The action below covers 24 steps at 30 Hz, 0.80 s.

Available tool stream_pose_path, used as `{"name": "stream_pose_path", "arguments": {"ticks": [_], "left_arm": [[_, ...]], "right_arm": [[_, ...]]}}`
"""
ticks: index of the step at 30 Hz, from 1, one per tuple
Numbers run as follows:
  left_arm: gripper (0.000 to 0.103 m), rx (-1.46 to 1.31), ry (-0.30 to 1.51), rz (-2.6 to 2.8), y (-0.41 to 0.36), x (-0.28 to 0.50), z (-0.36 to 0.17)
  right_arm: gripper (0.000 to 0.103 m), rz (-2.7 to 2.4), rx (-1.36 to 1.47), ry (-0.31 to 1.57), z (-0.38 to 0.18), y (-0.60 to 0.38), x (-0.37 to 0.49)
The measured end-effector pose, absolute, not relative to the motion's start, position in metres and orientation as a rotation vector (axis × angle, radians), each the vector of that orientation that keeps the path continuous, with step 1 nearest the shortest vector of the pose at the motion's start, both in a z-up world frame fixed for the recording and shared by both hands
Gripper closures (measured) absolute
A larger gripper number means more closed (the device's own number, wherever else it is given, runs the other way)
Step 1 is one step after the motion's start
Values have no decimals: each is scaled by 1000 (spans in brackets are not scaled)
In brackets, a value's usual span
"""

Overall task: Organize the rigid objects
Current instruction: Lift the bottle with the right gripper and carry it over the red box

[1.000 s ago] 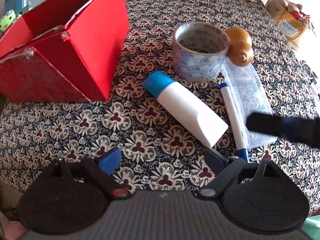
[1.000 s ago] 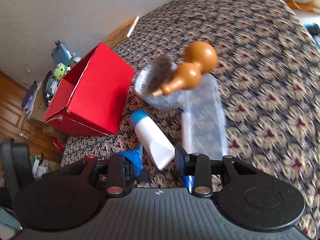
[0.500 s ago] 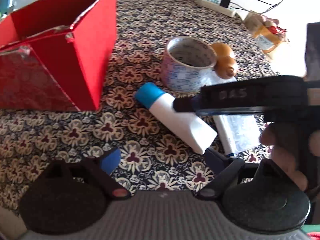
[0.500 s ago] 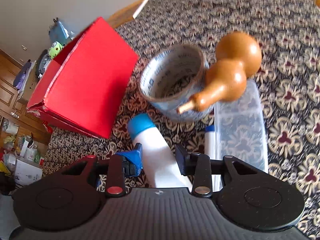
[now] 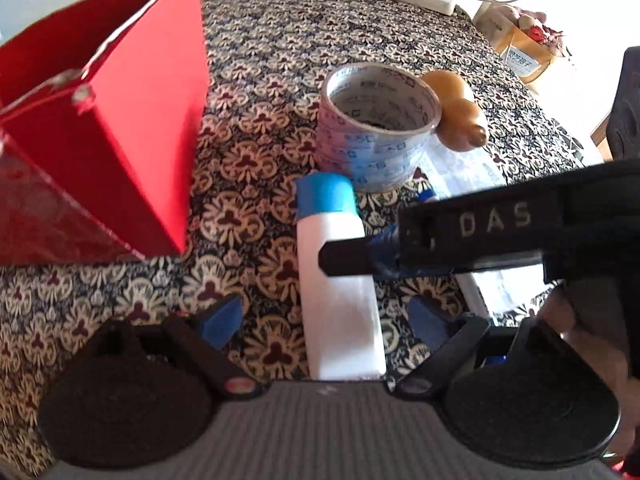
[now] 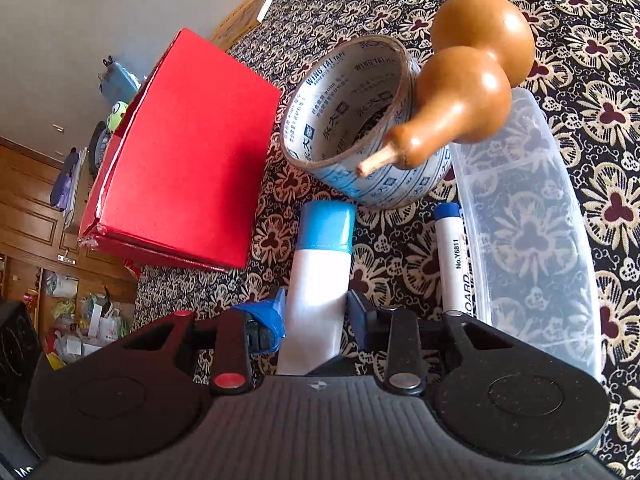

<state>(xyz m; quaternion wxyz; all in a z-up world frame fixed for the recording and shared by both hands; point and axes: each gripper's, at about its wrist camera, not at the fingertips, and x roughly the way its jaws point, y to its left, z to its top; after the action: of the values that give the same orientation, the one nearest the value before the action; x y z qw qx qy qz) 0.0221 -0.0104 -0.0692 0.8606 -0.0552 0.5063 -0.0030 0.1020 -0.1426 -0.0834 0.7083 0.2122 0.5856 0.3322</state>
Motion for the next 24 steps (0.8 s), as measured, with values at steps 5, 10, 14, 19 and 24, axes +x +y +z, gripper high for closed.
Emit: {"name": "stream_pose_path", "arguments": {"ticks": [5, 10, 14, 19, 24], "left_arm": [[51, -121, 1065, -21, -8, 29, -73], [65, -109, 1054, -26, -11, 29, -72], [65, -110, 1054, -28, -12, 23, -70], [66, -81, 1013, -37, -18, 11, -53], [66, -86, 939, -43, -23, -3, -26]], "right_arm": [[87, 762, 465, 1271, -85, -138, 101], [87, 784, 483, 1270, -87, -135, 101], [89, 791, 500, 1291, -86, -140, 97], [90, 816, 469, 1241, -68, -147, 86], [91, 841, 503, 1172, -44, -158, 80]]}}
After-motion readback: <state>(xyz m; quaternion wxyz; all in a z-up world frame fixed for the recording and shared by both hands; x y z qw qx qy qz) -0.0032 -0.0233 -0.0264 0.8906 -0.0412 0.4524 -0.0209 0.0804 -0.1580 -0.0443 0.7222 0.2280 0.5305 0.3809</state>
